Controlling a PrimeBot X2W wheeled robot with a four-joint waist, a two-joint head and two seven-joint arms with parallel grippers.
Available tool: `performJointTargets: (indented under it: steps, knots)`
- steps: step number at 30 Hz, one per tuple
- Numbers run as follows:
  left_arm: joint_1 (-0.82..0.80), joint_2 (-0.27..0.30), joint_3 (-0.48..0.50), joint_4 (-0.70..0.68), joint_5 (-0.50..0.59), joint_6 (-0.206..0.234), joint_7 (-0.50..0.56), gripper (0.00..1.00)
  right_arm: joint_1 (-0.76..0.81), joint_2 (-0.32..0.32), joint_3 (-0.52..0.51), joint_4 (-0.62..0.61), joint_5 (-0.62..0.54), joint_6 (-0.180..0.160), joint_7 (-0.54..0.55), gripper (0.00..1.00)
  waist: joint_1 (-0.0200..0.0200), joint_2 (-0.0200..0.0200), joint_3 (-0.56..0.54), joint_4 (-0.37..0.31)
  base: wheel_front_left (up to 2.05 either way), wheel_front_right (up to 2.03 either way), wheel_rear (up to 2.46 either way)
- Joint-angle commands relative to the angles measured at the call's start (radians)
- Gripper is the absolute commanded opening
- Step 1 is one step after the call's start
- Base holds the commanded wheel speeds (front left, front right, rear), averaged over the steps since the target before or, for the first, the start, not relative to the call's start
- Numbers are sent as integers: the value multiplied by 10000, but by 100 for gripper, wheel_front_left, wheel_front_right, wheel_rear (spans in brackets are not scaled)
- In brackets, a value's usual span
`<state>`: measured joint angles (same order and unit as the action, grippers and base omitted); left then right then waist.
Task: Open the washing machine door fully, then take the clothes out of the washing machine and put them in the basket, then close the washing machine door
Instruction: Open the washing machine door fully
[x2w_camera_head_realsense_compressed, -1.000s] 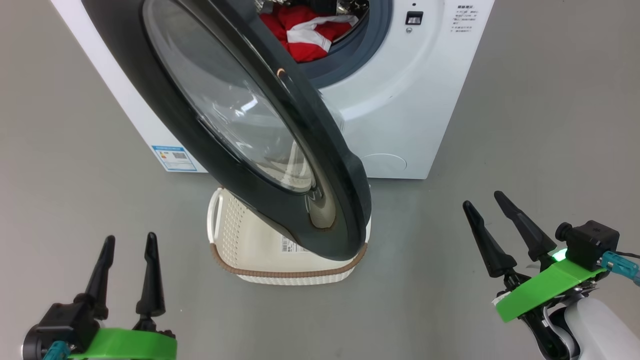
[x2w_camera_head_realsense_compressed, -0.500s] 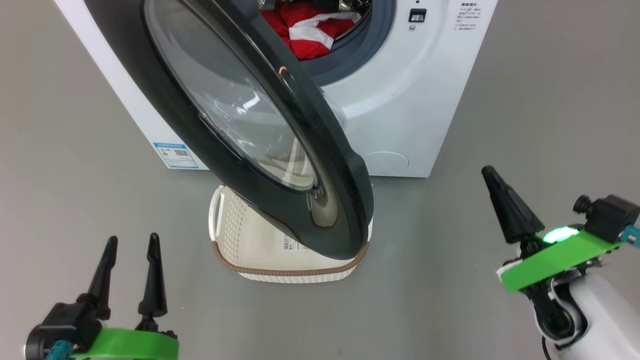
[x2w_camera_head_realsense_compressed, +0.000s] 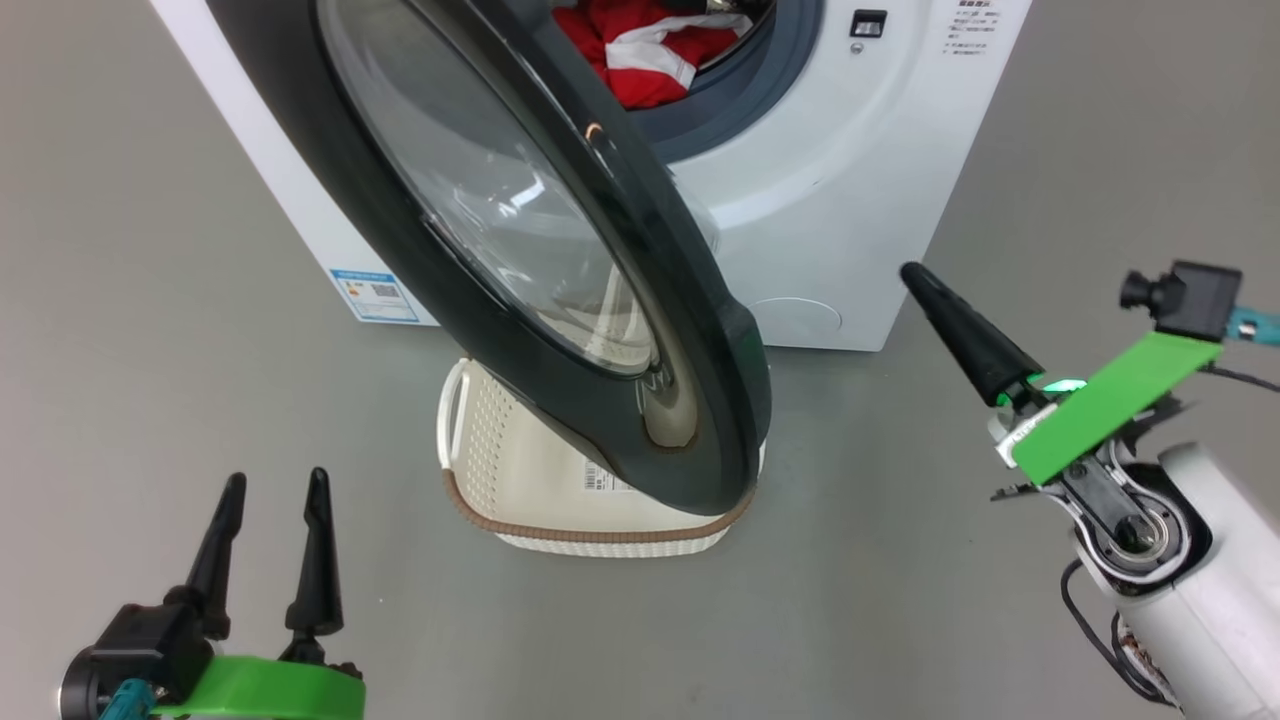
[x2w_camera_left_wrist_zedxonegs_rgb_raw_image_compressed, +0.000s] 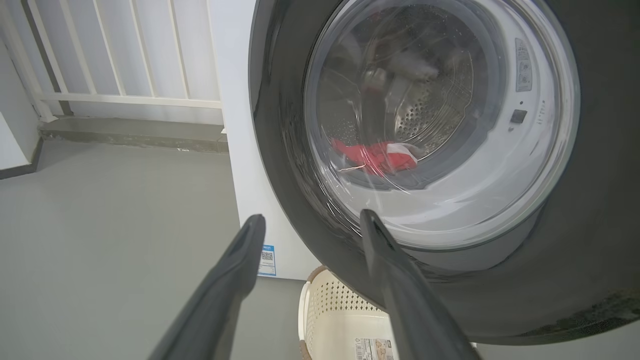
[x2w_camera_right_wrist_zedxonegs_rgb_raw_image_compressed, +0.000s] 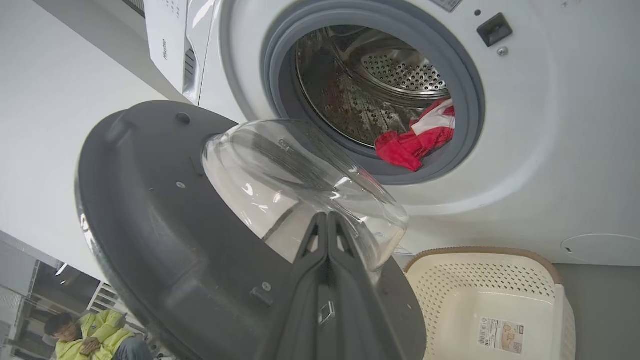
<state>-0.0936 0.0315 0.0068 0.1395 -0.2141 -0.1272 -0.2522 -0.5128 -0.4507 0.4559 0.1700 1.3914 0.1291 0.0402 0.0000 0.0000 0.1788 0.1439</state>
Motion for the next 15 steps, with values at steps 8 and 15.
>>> performJointTargets:
  steps: [8,15]
  knots:
    - [-396,190,336,-198,-33,-28,-95,100,-995,130,815,103,1064,16,1305,0,0,0,118,305,0,0,0]
    - [-443,189,361,-186,-54,-28,-95,100,-1412,259,1260,400,1224,16,1908,0,0,0,176,513,0,0,0]
